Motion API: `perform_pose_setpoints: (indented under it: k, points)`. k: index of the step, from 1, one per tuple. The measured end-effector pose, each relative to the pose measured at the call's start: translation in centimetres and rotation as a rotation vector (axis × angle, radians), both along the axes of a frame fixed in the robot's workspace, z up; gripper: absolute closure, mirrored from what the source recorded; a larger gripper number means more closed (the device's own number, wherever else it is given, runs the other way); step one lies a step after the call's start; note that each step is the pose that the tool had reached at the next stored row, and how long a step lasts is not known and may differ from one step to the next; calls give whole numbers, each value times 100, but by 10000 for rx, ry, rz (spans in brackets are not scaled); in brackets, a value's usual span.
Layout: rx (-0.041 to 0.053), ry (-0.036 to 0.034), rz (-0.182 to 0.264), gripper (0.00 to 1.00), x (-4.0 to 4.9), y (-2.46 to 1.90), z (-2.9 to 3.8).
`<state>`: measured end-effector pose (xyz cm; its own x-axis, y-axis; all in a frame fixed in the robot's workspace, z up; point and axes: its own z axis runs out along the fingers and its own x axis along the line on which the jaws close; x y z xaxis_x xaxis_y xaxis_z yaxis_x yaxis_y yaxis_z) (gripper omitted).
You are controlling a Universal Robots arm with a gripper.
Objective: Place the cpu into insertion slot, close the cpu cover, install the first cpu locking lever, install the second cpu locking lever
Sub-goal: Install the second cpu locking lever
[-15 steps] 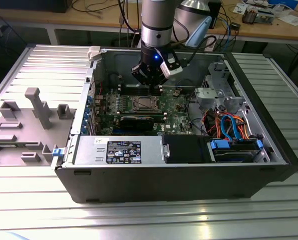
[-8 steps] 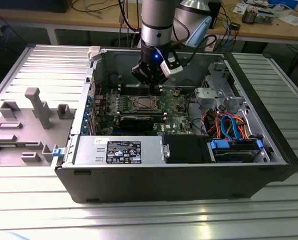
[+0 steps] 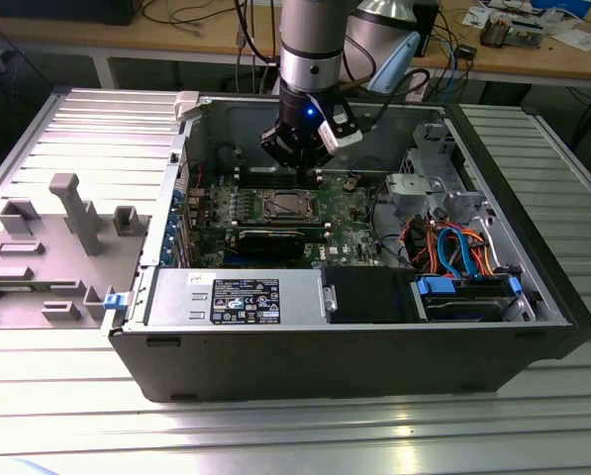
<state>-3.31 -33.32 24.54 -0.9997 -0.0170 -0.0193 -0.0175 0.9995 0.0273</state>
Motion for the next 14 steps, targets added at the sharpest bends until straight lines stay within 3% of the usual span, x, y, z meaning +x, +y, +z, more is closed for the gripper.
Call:
perform_pose_setpoints:
  k: [9,14]
  points:
    - [-1,1,0,89,0,-1,2]
    - [-1,-1,0,89,0,-1,42]
